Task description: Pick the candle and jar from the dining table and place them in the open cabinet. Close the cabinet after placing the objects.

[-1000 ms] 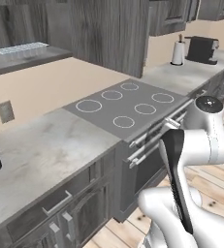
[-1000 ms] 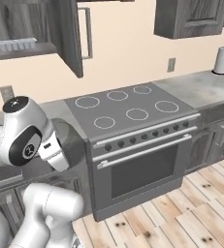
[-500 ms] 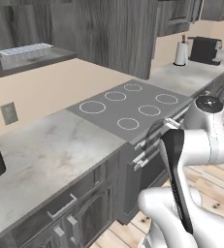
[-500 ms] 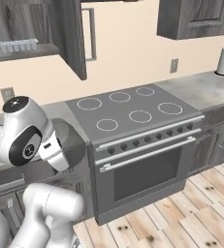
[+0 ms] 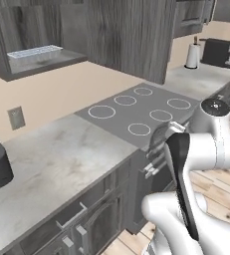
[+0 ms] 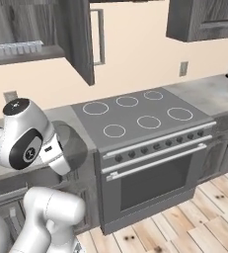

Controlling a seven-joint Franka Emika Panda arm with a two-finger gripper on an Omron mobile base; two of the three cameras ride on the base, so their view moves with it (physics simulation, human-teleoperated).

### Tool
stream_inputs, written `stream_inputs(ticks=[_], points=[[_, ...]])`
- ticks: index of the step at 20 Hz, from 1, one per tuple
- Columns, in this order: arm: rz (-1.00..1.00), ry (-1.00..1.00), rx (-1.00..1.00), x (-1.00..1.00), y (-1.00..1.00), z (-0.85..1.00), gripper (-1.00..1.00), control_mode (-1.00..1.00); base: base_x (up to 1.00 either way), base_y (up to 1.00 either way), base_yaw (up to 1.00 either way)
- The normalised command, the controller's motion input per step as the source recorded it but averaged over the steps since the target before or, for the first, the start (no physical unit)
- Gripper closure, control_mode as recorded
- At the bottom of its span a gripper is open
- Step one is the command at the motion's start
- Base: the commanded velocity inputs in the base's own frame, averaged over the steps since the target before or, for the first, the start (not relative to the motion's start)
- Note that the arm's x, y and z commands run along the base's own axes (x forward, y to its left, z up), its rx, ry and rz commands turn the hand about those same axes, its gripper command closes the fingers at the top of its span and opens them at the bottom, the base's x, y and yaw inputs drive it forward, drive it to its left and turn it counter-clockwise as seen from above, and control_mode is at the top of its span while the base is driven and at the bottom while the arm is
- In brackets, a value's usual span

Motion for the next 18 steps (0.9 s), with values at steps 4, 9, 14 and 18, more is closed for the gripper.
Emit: stream_inputs(ticks=[4,9,14,18], points=[[0.00,0.00,0.00,0.00,0.00,0.00,1.00,1.00,0.16,0.39,0.05],[0.00,0.00,0.00,0.00,0.00,0.00,1.00,1.00,0.16,0.37,0.05],[0.00,0.00,0.00,0.00,0.00,0.00,1.00,1.00,0.16,0.35,0.06],[0.00,0.00,0.00,0.00,0.00,0.00,1.00,1.00,0.17,0.35,0.08]])
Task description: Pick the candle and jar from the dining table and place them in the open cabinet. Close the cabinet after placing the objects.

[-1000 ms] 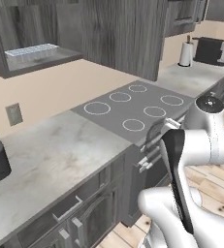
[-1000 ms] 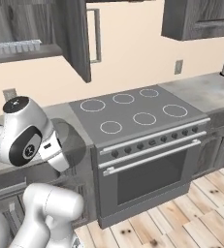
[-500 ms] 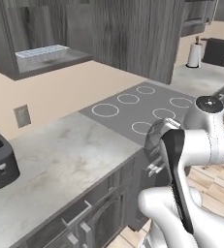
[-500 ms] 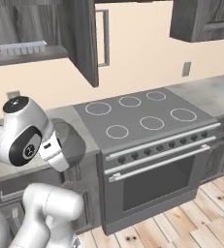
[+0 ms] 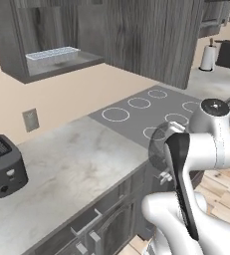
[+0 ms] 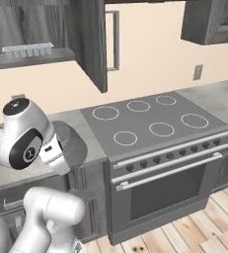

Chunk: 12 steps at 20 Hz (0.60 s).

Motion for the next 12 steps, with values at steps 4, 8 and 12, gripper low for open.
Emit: stream_inputs(ticks=[4,8,12], points=[[0.00,0.00,0.00,0.00,0.00,0.00,1.00,1.00,0.16,0.33,0.08],[0.00,0.00,0.00,0.00,0.00,0.00,1.00,1.00,0.13,0.27,0.11],[0.00,0.00,0.00,0.00,0.00,0.00,1.00,1.00,0.09,0.26,0.13]])
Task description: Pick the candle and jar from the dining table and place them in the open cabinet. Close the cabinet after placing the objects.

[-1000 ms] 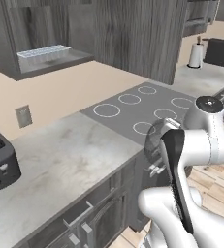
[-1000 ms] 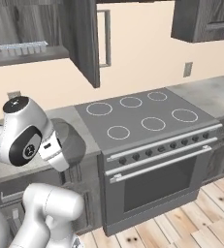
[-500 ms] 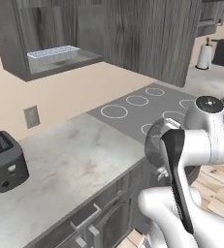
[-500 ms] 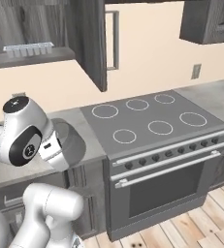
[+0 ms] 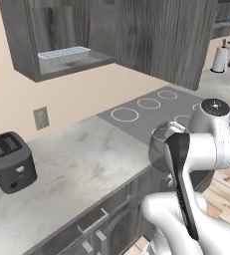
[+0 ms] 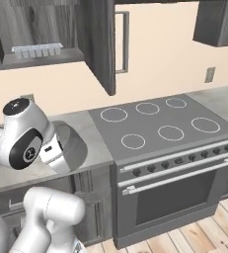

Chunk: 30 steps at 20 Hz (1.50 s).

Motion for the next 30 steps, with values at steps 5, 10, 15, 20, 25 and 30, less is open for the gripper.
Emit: stream_inputs(ticks=[5,10,15,20,25,30], points=[[0.00,0.00,0.00,0.00,0.00,0.00,1.00,1.00,0.13,0.28,0.15],[0.00,0.00,0.00,0.00,0.00,0.00,1.00,1.00,0.15,0.24,0.13],[0.00,0.00,0.00,0.00,0.00,0.00,1.00,1.00,0.11,0.19,0.11],[0.00,0.00,0.00,0.00,0.00,0.00,1.00,1.00,0.16,0.17,0.10],[0.00,0.00,0.00,0.00,0.00,0.00,1.00,1.00,0.24,0.15,0.10],[0.00,0.00,0.00,0.00,0.00,0.00,1.00,1.00,0.23,0.18,0.04]])
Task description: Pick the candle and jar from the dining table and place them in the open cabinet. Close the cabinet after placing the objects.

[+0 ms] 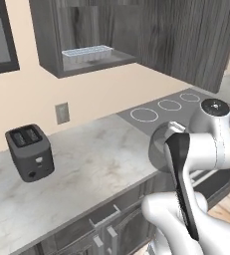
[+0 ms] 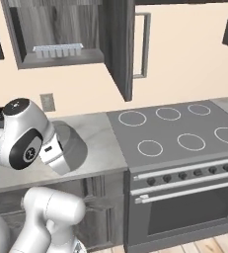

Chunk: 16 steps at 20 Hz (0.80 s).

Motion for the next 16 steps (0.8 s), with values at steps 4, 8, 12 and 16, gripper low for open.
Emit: stream_inputs(ticks=[4,8,12,16], points=[[0.00,0.00,0.00,0.00,0.00,0.00,1.00,1.00,0.20,0.18,0.02],[0.00,0.00,0.00,0.00,0.00,0.00,1.00,1.00,0.31,0.17,0.06],[0.00,0.00,0.00,0.00,0.00,0.00,1.00,1.00,0.36,0.17,0.07],[0.00,0.00,0.00,0.00,0.00,0.00,1.00,1.00,0.30,0.13,0.10]])
